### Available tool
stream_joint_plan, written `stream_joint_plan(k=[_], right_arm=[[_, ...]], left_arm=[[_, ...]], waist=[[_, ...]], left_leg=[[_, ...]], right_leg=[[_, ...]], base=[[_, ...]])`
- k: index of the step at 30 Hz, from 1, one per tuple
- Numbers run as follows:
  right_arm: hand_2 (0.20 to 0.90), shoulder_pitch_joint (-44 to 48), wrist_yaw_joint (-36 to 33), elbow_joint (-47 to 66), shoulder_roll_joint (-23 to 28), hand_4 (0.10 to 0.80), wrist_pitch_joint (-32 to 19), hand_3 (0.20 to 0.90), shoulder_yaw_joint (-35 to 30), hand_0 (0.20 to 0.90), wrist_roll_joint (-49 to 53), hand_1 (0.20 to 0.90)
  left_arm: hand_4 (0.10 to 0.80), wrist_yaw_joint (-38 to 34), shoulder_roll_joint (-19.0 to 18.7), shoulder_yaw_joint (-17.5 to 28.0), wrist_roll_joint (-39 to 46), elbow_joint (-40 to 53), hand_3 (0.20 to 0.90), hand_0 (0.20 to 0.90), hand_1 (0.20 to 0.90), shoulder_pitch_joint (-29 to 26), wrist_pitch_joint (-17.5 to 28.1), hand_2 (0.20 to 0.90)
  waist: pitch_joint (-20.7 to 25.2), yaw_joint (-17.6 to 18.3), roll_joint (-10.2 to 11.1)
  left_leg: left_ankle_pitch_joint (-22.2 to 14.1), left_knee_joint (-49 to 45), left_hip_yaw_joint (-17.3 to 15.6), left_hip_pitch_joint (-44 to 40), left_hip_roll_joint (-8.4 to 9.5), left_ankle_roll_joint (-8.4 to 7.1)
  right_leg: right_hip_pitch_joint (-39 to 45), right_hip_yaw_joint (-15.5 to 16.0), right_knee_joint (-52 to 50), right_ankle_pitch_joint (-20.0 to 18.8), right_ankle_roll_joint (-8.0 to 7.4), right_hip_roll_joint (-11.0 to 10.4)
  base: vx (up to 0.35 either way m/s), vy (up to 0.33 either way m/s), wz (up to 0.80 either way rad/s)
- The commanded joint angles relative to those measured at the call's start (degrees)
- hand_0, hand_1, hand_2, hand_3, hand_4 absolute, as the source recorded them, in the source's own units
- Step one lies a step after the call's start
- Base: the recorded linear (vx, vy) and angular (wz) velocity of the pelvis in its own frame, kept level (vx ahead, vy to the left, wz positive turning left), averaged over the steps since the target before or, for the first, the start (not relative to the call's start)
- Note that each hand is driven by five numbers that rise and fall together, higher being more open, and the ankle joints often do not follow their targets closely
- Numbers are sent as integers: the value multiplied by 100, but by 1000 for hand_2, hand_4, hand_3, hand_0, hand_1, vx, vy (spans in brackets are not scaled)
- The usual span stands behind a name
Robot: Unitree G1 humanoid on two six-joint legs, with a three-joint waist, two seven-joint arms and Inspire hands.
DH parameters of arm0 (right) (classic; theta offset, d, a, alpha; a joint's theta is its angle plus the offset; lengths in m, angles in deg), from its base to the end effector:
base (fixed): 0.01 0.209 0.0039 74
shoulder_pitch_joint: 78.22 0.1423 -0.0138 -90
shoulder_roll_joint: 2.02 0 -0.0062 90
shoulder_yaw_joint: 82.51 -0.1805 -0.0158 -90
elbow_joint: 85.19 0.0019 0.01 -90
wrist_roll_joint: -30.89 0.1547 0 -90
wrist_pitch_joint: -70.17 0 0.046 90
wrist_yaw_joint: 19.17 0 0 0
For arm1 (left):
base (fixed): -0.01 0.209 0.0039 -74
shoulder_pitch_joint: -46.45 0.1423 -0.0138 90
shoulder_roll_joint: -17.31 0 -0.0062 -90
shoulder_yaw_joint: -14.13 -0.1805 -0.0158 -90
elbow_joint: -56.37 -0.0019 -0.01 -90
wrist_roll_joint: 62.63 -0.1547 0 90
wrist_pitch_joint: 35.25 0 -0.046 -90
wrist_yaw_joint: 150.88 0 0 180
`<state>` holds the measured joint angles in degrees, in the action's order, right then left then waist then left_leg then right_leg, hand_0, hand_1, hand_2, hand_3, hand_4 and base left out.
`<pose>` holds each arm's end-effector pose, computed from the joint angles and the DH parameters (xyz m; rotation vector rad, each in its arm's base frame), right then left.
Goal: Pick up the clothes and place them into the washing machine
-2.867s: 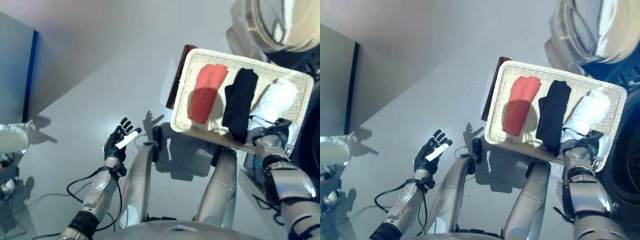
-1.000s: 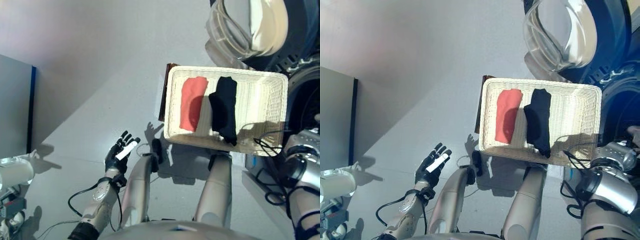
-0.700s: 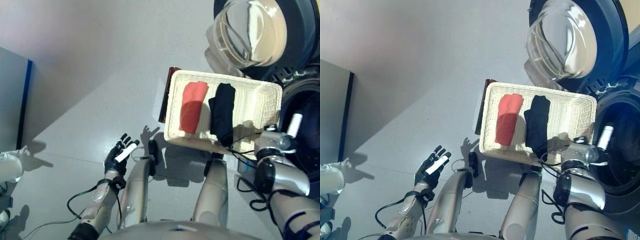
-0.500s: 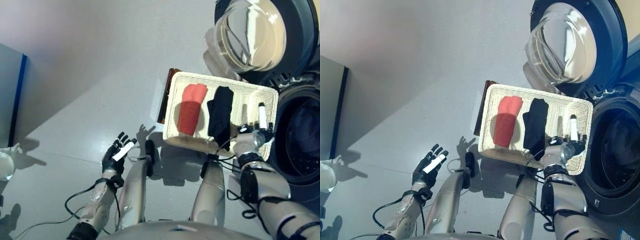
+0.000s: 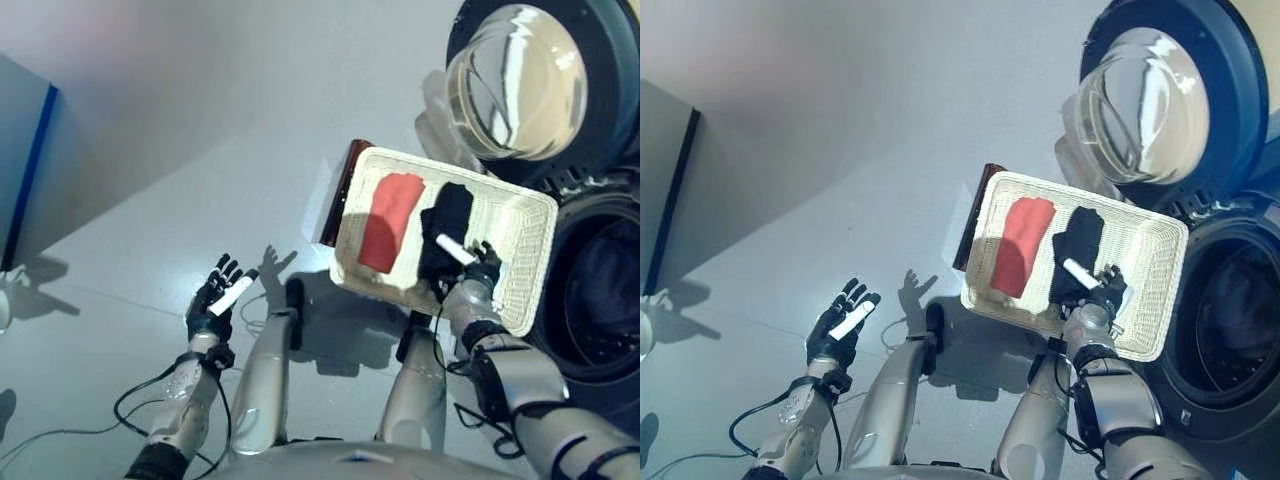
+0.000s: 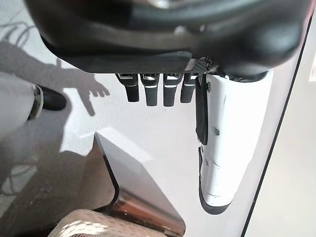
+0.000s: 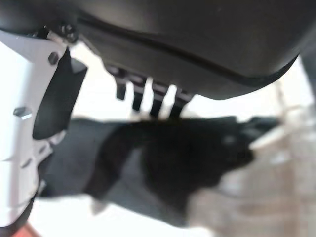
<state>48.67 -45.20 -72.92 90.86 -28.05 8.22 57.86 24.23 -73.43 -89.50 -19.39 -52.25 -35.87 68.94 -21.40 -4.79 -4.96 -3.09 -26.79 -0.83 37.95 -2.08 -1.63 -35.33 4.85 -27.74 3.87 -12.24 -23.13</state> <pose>0.2814 -0.2419 -0.0120 0.0046 0.5336 -0.7460 0.1680 0.1870 -0.0334 -0.4079 0.2941 0.1557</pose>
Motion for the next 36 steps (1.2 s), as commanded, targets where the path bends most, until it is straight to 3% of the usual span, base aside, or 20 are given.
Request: stream_joint_plan(k=[1, 13, 14, 15, 22, 23, 24, 25, 31, 36], right_arm=[[900, 138, -20, -10, 241, 800, 84, 900, 218, 900, -639, 900], [900, 134, -52, -743, 206, 800, 954, 900, 494, 900, -2152, 900], [488, 120, -40, -794, 222, 506, 1026, 488, 518, 488, -2269, 488], [200, 109, -25, -944, 289, 300, 1188, 200, 525, 200, -2464, 200], [200, 1, 60, -1029, 451, 300, 1269, 200, 217, 200, -2253, 200], [200, -14, 62, -1035, 448, 300, 1266, 200, 192, 200, -2213, 200], [200, -14, 62, -1035, 447, 300, 1266, 200, 191, 200, -2212, 200], [200, -24, 65, -1045, 468, 300, 1251, 200, 146, 200, -2150, 200], [200, -121, -87, -976, 600, 300, 1115, 200, -195, 200, -1672, 200], [200, -258, -212, -591, 758, 300, 519, 200, -815, 200, -423, 200]], left_arm=[[800, 151, -442, 192, -175, 353, 900, 900, 900, 113, 392, 900], [800, 232, -510, 190, -279, 669, 900, 900, 900, 237, 258, 900], [800, 243, -518, 196, -296, 666, 900, 900, 900, 250, 235, 900], [800, 299, -538, 216, -303, 731, 900, 900, 900, 311, 182, 900], [800, 312, -598, 338, -354, 817, 900, 900, 900, 360, 112, 900], [800, 306, -601, 355, -359, 791, 900, 900, 900, 360, 105, 900], [800, 306, -602, 354, -359, 791, 900, 900, 900, 359, 105, 900], [800, 296, -606, 372, -372, 754, 900, 900, 900, 350, 106, 900], [800, 273, -650, 369, -375, 848, 900, 900, 900, 381, 106, 900], [800, 218, -679, 431, -351, 637, 900, 900, 900, 320, 159, 900]], waist=[[17, -133, 32], [18, -418, -181], [29, -434, -196], [58, -490, -242], [120, -574, -280], [148, -577, -281], [151, -580, -279], [154, -563, -271], [185, -471, -236], [189, -317, -160]], left_leg=[[-268, -227, 376, 19, -312, -580], [-504, -1051, 620, 560, -247, -455], [-519, -1099, 628, 593, -236, -452], [-552, -1191, 634, 675, -215, -430], [-658, -1409, 674, 803, -188, -398], [-881, -1506, 679, 755, -222, -413], [-883, -1509, 677, 759, -222, -413], [-670, -1409, 660, 811, -204, -392], [-649, -1332, 622, 778, -264, -399], [-561, -1046, 540, 618, -391, -441]], right_leg=[[368, -155, 752, -805, -58, -350], [-165, -280, -330, -278, -17, -369], [-188, -283, -381, -251, -15, -381], [-244, -293, -500, -185, -12, -400], [-409, -361, -778, -46, 11, -433], [-385, -379, -908, 169, -18, -416], [-391, -383, -911, 170, -18, -416], [-492, -413, -810, -38, 25, -400], [-570, -456, -764, -66, 30, -359], [-537, -469, -514, -158, 6, -272]], base=[[-36, 4, 10], [-22, 6, 7], [-3, -6, 30], [-1, -4, 25], [23, 2, 11], [105, -19, 10], [0, 0, 0], [-88, 39, -4], [-13, -1, -6], [6, -19, -9]])
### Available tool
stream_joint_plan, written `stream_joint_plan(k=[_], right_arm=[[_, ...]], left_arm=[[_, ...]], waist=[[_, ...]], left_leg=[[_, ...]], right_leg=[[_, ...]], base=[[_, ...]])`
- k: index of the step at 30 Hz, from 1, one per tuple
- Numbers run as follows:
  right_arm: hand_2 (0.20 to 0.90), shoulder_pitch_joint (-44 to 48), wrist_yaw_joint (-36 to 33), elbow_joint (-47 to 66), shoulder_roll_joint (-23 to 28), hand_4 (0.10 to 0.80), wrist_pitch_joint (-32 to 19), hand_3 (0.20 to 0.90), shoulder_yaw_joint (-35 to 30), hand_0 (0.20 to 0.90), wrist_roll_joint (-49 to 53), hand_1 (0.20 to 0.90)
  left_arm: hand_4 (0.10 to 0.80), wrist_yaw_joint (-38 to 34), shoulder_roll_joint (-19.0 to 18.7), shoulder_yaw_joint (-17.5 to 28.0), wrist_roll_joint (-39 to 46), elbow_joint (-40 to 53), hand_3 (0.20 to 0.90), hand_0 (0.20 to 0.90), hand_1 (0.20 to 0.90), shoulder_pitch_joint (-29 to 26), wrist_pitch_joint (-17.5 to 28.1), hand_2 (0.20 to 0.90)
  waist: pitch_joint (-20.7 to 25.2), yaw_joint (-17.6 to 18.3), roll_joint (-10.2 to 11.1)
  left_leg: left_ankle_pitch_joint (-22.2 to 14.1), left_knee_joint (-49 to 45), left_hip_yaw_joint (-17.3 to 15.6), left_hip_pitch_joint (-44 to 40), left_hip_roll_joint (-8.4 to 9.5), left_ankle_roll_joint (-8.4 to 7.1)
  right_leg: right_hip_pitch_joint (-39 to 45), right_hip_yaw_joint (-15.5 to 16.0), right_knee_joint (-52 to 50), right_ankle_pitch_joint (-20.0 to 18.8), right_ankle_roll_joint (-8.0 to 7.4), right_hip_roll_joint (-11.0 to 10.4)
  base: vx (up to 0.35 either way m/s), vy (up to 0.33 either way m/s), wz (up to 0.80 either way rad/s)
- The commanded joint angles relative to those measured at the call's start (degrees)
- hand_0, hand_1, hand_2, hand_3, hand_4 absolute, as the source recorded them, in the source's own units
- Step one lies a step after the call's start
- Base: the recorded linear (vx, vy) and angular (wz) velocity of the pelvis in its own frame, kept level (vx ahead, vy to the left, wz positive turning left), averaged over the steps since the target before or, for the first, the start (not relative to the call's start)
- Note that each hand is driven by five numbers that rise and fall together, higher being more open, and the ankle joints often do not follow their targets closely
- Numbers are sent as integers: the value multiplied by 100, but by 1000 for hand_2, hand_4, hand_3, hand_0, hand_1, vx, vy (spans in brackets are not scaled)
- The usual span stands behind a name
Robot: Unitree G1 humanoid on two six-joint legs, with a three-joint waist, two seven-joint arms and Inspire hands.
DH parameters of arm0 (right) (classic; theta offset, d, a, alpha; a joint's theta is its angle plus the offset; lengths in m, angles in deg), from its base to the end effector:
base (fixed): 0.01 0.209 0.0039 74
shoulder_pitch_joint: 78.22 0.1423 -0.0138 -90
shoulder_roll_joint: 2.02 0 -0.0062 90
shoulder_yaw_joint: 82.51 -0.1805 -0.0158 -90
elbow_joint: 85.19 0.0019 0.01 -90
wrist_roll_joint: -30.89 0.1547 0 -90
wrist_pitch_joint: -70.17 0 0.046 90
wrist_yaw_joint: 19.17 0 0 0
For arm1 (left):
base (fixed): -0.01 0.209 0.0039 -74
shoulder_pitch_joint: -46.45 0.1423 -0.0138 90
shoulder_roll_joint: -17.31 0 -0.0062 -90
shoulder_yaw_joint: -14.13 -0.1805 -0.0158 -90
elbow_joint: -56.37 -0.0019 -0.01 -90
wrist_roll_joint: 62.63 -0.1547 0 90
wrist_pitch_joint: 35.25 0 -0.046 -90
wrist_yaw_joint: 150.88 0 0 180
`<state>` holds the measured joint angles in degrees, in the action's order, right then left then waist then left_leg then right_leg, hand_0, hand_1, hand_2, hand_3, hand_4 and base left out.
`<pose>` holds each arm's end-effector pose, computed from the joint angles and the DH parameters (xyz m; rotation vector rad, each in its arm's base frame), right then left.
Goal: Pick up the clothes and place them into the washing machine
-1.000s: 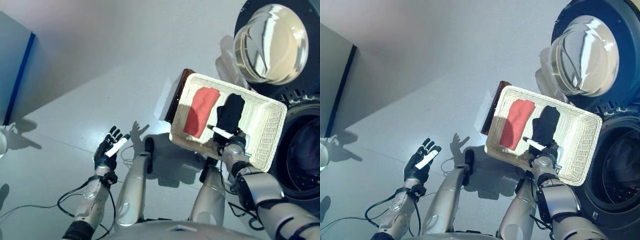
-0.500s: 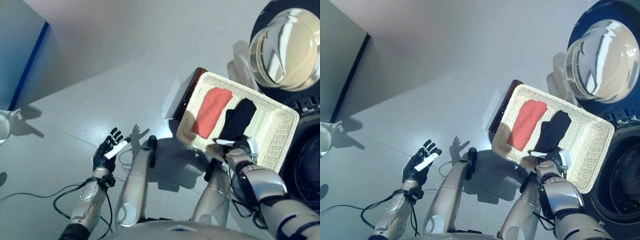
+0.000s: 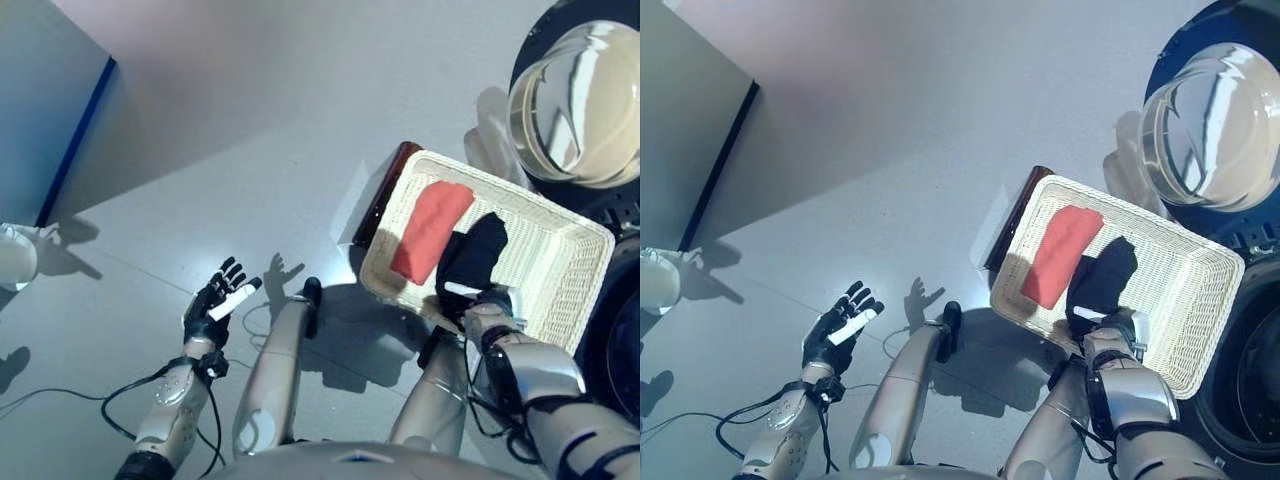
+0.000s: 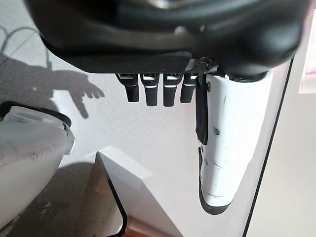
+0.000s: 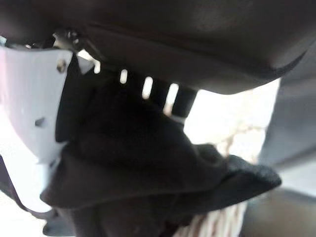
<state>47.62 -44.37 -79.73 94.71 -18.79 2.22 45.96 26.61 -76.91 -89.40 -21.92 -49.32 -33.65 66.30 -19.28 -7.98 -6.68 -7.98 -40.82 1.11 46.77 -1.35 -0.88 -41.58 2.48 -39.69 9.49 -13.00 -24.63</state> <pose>0.2524 -0.2729 -0.0282 -0.1659 0.7895 -0.7885 0.1608 0.1987 -0.0298 -0.3242 0.3197 0.0856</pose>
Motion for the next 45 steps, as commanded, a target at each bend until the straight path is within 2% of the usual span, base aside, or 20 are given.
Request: stream_joint_plan(k=[1, 6, 10, 15, 19, 26, 37, 41, 45], right_arm=[[200, -195, -293, 155, 414, 300, -516, 200, -360, 200, 1027, 200], [200, -334, -232, 684, 481, 300, -1277, 200, -1082, 200, 2565, 200], [200, -427, -103, 1241, 449, 300, -1916, 200, -1519, 200, 3601, 200], [200, -446, -42, 1945, 362, 300, -2715, 200, -2117, 200, 4601, 200], [200, -328, -230, 2010, 441, 300, -3140, 200, -2606, 200, 5151, 200], [200, 26, -654, 1903, 1078, 300, -3378, 200, -2951, 200, 5357, 200], [200, 234, -1005, 1250, 2695, 300, -3221, 200, -3209, 200, 5357, 200], [200, 297, -994, 1102, 2977, 300, -3231, 200, -3185, 200, 5442, 200], [200, 281, -1018, 1023, 3027, 300, -3220, 200, -3079, 200, 5375, 200]], left_arm=[[800, -36, -335, 442, -91, 315, 900, 900, 900, 97, 438, 900], [800, -71, -339, 509, 22, 219, 900, 900, 900, 119, 483, 900], [800, -67, -244, 504, 144, 224, 900, 900, 900, 169, 530, 900], [800, -68, -32, 352, 295, 166, 900, 900, 900, 253, 533, 900], [800, -59, 34, 247, 348, 105, 900, 900, 900, 320, 481, 900], [800, -53, -7, 87, 384, 199, 900, 900, 900, 365, 472, 900], [800, 29, -154, 52, 371, 326, 900, 900, 900, 536, 486, 900], [800, 40, -173, 37, 367, 373, 900, 900, 900, 580, 488, 900], [800, 20, -201, 4, 354, 345, 900, 900, 900, 541, 498, 900]], waist=[[-22, 43, 30], [-27, 259, 89], [-31, 370, 49], [-9, 498, -65], [47, 550, -138], [45, 639, -274], [159, 690, -447], [206, 705, -441], [228, 723, -407]], left_leg=[[-47, 439, 331, -310, -492, -528], [152, 990, 184, -608, -601, -624], [283, 1267, 153, -750, -637, -680], [260, 1276, 146, -788, -679, -708], [204, 1271, 146, -863, -725, -735], [59, 1081, 91, -910, -749, -763], [8, 1028, -2, -847, -764, -819], [22, 1057, -46, -826, -783, -826], [13, 1029, -64, -806, -799, -831]], right_leg=[[106, -227, 767, -756, 72, -106], [268, -200, 1222, -935, 30, -28], [332, -222, 1401, -977, 4, -7], [249, -276, 1249, -880, 15, -2], [246, -313, 1109, -751, 20, 36], [161, -436, 803, -571, 33, 57], [-109, -579, 567, -452, 42, 57], [-186, -612, 562, -462, 44, 81], [-228, -643, 530, -457, 62, 106]], base=[[16, -30, -9], [17, -29, -19], [16, -34, -24], [26, -7, -12], [46, -15, -4], [29, -1, -1], [20, 11, -8], [0, 0, 0], [0, 0, 0]])
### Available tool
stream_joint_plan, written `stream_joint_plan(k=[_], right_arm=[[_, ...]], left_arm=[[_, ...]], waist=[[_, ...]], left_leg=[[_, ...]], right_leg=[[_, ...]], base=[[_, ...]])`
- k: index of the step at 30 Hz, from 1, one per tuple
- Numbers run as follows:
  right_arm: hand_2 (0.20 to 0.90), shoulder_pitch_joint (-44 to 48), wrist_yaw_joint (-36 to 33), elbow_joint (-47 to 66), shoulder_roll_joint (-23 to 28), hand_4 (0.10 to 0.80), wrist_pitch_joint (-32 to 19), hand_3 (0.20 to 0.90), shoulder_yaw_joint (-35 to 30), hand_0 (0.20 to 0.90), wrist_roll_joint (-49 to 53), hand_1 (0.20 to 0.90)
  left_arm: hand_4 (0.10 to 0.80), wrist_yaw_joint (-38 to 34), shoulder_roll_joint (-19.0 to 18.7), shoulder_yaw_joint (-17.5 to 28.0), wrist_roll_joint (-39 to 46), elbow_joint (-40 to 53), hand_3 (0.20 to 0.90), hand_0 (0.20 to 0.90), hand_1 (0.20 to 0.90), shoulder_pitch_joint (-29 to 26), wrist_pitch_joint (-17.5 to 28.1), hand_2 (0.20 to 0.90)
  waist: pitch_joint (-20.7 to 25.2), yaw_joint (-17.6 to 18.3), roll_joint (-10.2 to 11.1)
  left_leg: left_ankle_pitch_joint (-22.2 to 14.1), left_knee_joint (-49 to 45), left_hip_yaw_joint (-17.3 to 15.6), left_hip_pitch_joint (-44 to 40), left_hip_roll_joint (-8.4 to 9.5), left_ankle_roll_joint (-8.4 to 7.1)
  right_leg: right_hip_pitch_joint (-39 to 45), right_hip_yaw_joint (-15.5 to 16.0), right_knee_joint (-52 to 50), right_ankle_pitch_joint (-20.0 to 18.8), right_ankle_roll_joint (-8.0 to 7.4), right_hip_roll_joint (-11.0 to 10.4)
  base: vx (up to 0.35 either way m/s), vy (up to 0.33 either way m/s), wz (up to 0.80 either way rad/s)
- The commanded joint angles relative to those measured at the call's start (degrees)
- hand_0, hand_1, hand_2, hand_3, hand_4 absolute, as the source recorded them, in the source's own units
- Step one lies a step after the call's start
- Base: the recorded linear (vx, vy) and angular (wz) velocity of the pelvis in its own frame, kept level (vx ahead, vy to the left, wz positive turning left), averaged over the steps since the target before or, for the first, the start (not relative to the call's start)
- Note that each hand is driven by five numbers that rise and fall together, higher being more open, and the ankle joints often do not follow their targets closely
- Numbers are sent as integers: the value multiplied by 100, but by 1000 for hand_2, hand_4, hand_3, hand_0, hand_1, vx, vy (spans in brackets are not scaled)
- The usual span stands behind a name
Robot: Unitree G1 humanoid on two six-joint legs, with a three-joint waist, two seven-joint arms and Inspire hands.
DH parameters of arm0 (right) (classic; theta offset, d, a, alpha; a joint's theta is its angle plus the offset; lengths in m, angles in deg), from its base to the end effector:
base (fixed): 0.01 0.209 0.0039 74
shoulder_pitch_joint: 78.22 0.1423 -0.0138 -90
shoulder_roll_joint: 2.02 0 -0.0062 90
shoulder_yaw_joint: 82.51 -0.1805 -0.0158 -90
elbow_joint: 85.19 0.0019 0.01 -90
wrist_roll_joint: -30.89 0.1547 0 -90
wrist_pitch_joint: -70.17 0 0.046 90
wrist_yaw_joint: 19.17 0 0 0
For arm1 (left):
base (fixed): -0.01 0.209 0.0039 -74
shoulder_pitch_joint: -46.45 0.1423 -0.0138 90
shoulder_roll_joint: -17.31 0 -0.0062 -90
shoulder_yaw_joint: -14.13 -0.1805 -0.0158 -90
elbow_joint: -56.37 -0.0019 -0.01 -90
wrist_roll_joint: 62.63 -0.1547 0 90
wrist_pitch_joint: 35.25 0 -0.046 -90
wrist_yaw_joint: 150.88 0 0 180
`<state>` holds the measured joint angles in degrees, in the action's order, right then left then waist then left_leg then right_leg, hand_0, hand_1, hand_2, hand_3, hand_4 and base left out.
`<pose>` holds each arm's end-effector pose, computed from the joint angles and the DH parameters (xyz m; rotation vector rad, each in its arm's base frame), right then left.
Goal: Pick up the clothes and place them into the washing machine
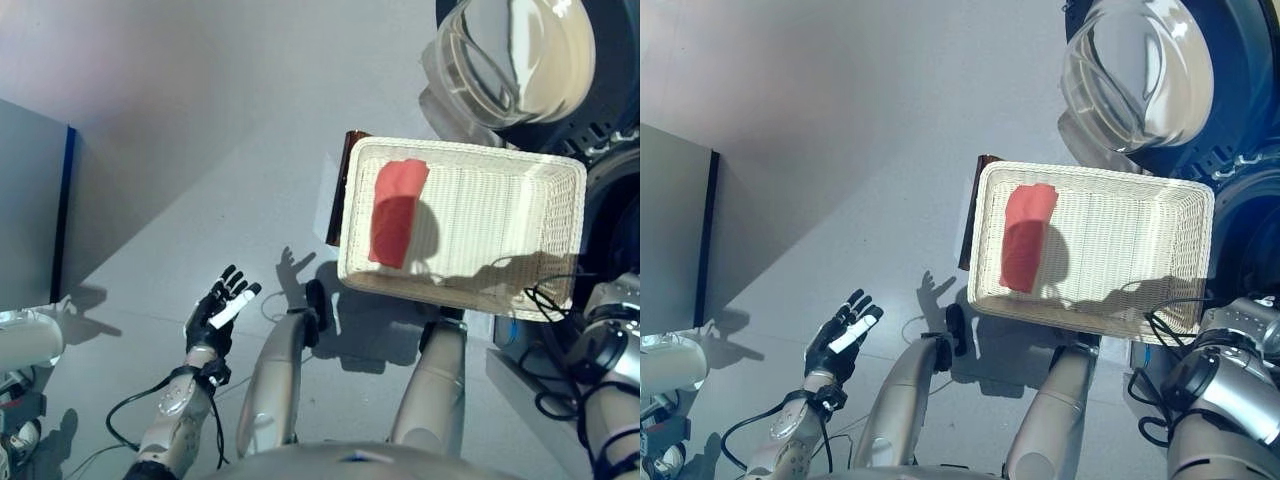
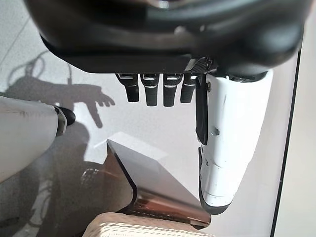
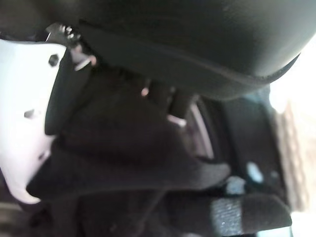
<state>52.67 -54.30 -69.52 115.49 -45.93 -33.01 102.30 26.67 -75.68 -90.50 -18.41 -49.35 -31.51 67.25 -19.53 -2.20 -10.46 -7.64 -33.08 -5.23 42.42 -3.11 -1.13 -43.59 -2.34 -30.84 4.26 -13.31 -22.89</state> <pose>0.2356 -0.4148 0.1069 1.2711 -0.3143 -1.6755 0.1494 0.1924 -0.0370 -0.4035 0.3489 0.1102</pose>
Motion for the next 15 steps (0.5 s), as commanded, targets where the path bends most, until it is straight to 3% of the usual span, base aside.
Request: stream_joint_plan(k=[1, 2, 3, 11, 15], right_arm=[[373, -233, -26, -22, 928, 424, -482, 373, 478, 373, -291, 373], [862, -230, -27, -38, 904, 773, -481, 862, 492, 862, -292, 862], [900, -230, -6, -58, 869, 800, -468, 900, 515, 900, -292, 900], [900, -266, 62, -159, 728, 800, -218, 900, 691, 900, -550, 900], [900, -367, 217, 67, 407, 800, -202, 900, 807, 900, -631, 900]], left_arm=[[800, 5, -318, 120, -1, 340, 900, 900, 900, 317, 407, 900], [800, 2, -318, 131, -5, 325, 900, 900, 900, 307, 412, 900], [800, -9, -324, 145, -12, 316, 900, 900, 900, 293, 425, 900], [800, 20, -312, 232, 73, 262, 900, 900, 900, 271, 476, 900], [800, 57, -316, 226, 145, 240, 900, 900, 900, 250, 470, 900]], waist=[[256, 153, -17], [261, 159, -12], [263, 164, -7], [281, 136, 59], [243, 113, 149]], left_leg=[[-26, 234, 571, -359, -631, -806], [-33, 222, 573, -353, -634, -806], [-35, 208, 574, -343, -643, -810], [15, 192, 622, -364, -616, -814], [51, 221, 655, -443, -592, -809]], right_leg=[[-32, -161, -362, 62, 99, -65], [-40, -164, -362, 58, 102, -55], [-46, -167, -362, 51, 105, -50], [204, -72, -262, -9, 94, -71], [465, 41, -108, -82, 76, -75]], base=[[0, 0, 0], [0, 0, 0], [-18, -9, -3], [-1, -3, 1], [-19, -13, 9]])
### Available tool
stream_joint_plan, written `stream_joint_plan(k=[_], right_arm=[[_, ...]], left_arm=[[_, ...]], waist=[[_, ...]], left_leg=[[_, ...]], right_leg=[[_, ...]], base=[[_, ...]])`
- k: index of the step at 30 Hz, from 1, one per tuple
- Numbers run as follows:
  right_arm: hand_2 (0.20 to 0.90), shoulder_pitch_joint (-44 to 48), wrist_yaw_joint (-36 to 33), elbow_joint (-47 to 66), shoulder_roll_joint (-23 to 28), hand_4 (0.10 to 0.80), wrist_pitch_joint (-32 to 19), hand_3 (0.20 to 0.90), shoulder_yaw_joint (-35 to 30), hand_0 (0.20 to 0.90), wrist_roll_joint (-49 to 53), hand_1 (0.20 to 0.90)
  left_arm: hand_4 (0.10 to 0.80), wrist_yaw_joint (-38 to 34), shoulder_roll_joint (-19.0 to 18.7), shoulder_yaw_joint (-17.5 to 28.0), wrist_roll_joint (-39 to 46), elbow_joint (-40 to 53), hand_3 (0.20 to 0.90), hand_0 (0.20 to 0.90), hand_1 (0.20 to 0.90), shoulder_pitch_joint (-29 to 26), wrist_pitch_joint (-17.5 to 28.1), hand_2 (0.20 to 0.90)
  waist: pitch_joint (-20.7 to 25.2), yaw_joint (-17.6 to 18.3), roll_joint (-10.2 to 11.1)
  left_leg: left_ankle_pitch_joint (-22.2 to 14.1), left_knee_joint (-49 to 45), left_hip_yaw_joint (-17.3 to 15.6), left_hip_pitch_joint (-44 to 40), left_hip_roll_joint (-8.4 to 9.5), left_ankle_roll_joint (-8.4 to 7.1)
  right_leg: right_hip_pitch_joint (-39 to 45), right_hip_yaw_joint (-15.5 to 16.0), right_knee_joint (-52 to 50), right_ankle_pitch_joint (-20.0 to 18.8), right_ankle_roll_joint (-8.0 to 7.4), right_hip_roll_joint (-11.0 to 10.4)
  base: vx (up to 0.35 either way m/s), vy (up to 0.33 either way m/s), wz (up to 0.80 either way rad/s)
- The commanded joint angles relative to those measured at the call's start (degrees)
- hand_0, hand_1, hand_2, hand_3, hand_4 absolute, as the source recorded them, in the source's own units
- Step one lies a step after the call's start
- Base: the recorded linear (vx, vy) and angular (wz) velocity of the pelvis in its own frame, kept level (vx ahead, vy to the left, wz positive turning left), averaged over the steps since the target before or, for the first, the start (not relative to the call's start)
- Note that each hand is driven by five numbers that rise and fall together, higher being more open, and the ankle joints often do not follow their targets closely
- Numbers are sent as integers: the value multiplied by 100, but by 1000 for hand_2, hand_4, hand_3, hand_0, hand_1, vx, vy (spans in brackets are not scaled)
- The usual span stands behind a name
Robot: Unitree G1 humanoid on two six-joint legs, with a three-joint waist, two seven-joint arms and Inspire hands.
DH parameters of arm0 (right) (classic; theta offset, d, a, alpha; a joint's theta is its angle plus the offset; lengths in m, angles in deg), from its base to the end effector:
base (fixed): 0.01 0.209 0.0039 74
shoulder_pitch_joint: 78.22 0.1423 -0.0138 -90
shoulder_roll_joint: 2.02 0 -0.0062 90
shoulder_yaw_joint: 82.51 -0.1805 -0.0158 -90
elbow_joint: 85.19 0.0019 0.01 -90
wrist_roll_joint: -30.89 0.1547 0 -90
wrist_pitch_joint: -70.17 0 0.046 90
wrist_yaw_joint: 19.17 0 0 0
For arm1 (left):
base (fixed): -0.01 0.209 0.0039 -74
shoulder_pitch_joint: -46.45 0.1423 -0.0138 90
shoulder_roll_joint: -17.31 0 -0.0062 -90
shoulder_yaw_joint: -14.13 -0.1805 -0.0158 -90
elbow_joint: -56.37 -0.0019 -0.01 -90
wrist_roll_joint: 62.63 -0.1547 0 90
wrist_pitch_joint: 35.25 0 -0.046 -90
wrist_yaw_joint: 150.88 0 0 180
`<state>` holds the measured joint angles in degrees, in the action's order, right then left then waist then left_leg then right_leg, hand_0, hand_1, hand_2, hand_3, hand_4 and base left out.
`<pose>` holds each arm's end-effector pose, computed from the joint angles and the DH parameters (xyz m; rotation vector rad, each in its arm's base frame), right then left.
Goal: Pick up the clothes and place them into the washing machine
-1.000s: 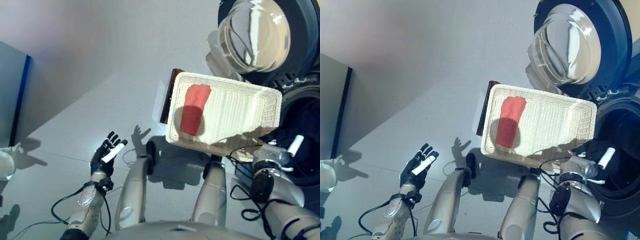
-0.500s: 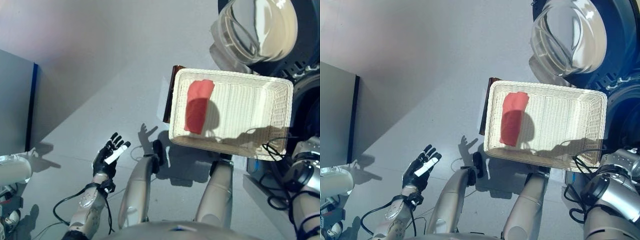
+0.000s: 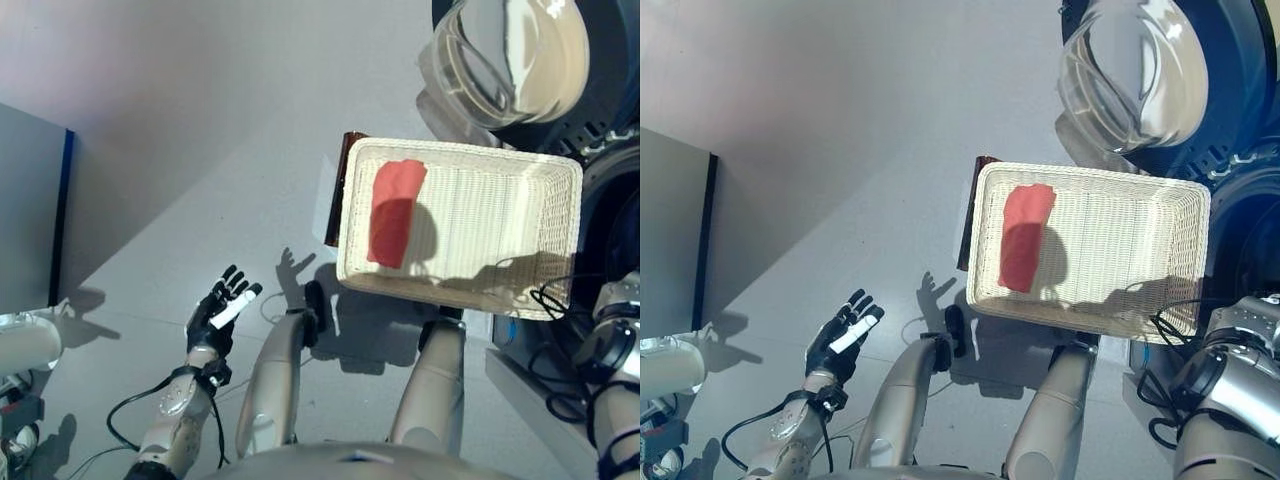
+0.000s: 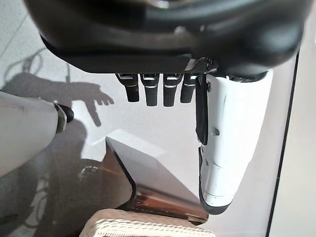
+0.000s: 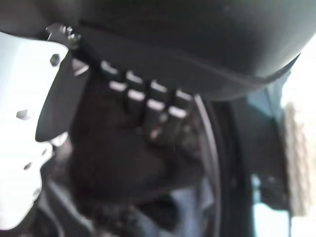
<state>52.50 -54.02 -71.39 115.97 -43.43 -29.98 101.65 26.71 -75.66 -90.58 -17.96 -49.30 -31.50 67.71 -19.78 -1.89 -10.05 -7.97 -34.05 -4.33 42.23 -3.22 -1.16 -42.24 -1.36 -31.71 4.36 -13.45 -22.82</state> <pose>0.2366 -0.4132 0.1022 1.2062 -0.2357 -1.6583 0.1495 0.1922 -0.0367 -0.4114 0.3413 0.1126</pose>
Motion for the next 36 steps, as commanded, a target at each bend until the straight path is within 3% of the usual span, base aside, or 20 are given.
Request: stream_joint_plan(k=[1, 6, 16, 20, 26, 36], right_arm=[[900, -392, 220, 308, 196, 800, -425, 900, 594, 900, -682, 900], [900, -746, 91, 634, -519, 800, -7, 900, 1315, 900, -2020, 900], [900, -896, 348, 828, -2109, 800, 372, 900, 2404, 900, -3058, 900], [900, -738, 292, 780, -2494, 800, 661, 900, 2968, 900, -3760, 900], [900, -282, 191, 410, -2926, 800, 1152, 900, 3632, 900, -4688, 900], [900, -137, 310, -360, -3018, 800, 1777, 900, 3610, 900, -5066, 900]], left_arm=[[800, 49, -314, 231, 103, 211, 900, 900, 900, 228, 429, 900], [800, 111, -291, 303, 58, 136, 900, 900, 900, 233, 563, 900], [800, 168, -309, 542, -110, 125, 900, 900, 900, 251, 614, 900], [800, 171, -354, 573, -248, 205, 900, 900, 900, 251, 622, 900], [800, 123, -462, 586, -409, 340, 900, 900, 900, 215, 619, 900], [800, 225, -631, 593, -560, 497, 900, 900, 900, 147, 483, 900]], waist=[[255, 74, 143], [213, 61, 343], [232, -146, 782], [207, -278, 850], [129, -546, 836], [102, -899, 770]], left_leg=[[96, 335, 570, -445, -580, -804], [254, 643, 606, -653, -510, -796], [435, 1038, 726, -910, -382, -746], [438, 958, 775, -858, -338, -712], [455, 855, 879, -657, -230, -682], [543, 858, 1026, -462, -95, -700]], right_leg=[[400, -18, 48, -127, 83, -95], [885, 201, 598, -397, 72, -144], [1668, 648, 1469, -849, 8, -245], [1776, 754, 1506, -893, 0, -288], [1815, 919, 1530, -915, -7, -328], [2058, 1326, 1597, -945, -71, -464]], base=[[-16, 11, 12], [2, -1, 11], [24, 0, 7], [1, 5, 14], [-33, 4, 12], [-3, -27, 28]])
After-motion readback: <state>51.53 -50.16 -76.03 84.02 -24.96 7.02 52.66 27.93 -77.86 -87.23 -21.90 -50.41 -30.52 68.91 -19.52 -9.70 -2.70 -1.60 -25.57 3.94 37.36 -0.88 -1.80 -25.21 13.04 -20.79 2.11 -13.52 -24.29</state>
